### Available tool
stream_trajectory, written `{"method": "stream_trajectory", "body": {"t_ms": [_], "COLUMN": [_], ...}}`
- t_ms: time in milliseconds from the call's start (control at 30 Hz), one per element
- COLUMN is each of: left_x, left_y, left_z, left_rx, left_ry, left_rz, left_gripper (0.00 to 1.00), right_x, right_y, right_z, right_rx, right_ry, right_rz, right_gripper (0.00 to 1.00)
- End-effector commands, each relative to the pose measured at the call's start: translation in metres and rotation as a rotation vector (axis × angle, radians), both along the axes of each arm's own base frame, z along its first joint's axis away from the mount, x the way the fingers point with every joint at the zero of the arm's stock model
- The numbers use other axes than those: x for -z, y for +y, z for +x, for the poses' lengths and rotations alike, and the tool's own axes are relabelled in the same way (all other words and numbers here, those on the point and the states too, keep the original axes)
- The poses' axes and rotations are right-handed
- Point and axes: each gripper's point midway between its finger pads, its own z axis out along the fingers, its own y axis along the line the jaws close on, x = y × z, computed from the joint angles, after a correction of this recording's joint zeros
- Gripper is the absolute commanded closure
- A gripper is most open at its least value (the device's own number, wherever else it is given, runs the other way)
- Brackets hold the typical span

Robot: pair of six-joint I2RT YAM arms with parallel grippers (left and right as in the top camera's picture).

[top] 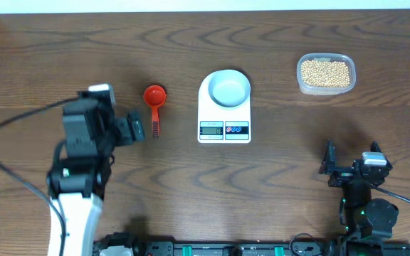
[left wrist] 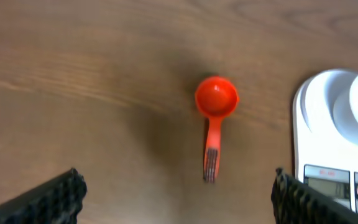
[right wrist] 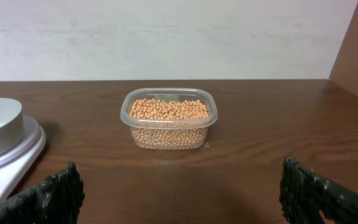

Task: Scoop item into bowl and weigh 50g on scale
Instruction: 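Move the left gripper over the red scoop's bowl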

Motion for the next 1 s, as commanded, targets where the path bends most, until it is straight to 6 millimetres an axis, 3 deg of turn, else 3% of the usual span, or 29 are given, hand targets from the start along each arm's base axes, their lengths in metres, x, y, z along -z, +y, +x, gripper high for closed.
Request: {"method": "stream_trajectory", "body": {"t_ms": [0, 400, 667, 967], "left_x": [-0.01, 0.014, 0.045, 0.094], "left_y": [0.0, 0.002, 0.008, 0.012], "left_z": [0.018, 0.062, 0.078, 0.086], "left_rx": [0.023, 0.03, 0.046, 0.039], "left_ry": [0.048, 0.275, 0.385, 0.499], "left_rz": [0.014, 0.005, 0.05, 0.064], "left_gripper": [0.02, 0.02, 0.02, 0.02], "right_x": [0.002, 0.002, 0.002, 0.002], "right_y": [-0.001, -0.001, -0.001, -0.001], "right_z": [0.0, 0.0, 0.0, 0.0], "right_rx": [0.007, 0.007, 0.007, 0.007], "right_ry": [0.007, 0.007, 0.007, 0.007], "right_rz": [-0.011, -0.011, -0.011, -0.011], "right_gripper": [0.01, 0.01, 0.01, 0.01]}}
